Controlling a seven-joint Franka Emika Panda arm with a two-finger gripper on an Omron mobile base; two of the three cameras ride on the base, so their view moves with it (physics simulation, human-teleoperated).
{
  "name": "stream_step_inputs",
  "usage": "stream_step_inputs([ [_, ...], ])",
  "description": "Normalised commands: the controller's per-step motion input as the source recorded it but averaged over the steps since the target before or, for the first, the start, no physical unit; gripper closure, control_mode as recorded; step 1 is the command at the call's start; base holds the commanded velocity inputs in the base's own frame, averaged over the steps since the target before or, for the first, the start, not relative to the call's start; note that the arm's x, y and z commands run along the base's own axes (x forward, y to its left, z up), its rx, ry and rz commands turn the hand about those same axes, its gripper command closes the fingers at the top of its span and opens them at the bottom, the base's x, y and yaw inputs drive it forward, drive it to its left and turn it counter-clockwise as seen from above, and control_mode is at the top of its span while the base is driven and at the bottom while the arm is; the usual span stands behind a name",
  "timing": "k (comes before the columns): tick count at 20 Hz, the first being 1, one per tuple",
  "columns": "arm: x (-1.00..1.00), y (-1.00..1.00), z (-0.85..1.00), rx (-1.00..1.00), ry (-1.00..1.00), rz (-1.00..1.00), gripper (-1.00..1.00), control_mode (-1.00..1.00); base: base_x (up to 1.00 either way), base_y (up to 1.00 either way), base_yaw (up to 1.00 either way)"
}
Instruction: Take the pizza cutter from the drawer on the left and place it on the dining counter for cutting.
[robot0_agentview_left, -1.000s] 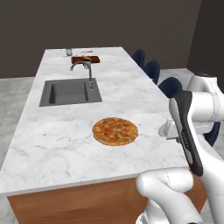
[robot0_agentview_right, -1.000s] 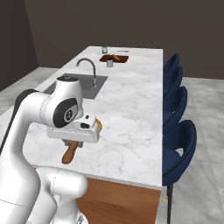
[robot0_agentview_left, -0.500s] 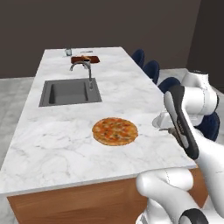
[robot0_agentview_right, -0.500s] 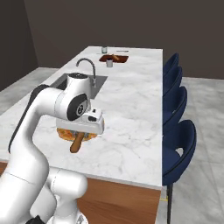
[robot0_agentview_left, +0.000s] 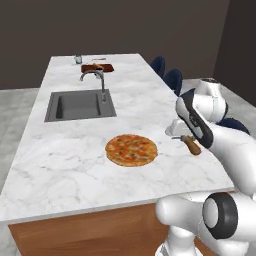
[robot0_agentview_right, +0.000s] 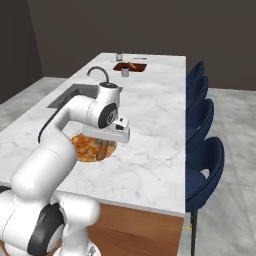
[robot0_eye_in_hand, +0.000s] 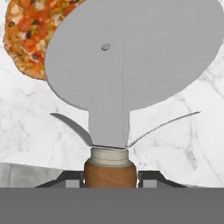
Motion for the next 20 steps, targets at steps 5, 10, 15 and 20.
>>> stream_step_inputs([
  [5,0.85,-0.17,-0.54,0.0,0.0,0.0,1.0,-1.0,0.0,0.0,0.0],
  [10,0.84,-0.09,-0.65,0.0,0.0,0.0,1.0,-1.0,0.0,0.0,0.0],
  [15,0.63,0.0,-0.77,0.0,0.0,0.0,1.0,-1.0,0.0,0.0,0.0],
  [20,0.45,0.0,-0.61,0.0,0.0,0.0,1.0,-1.0,0.0,0.0,0.0],
])
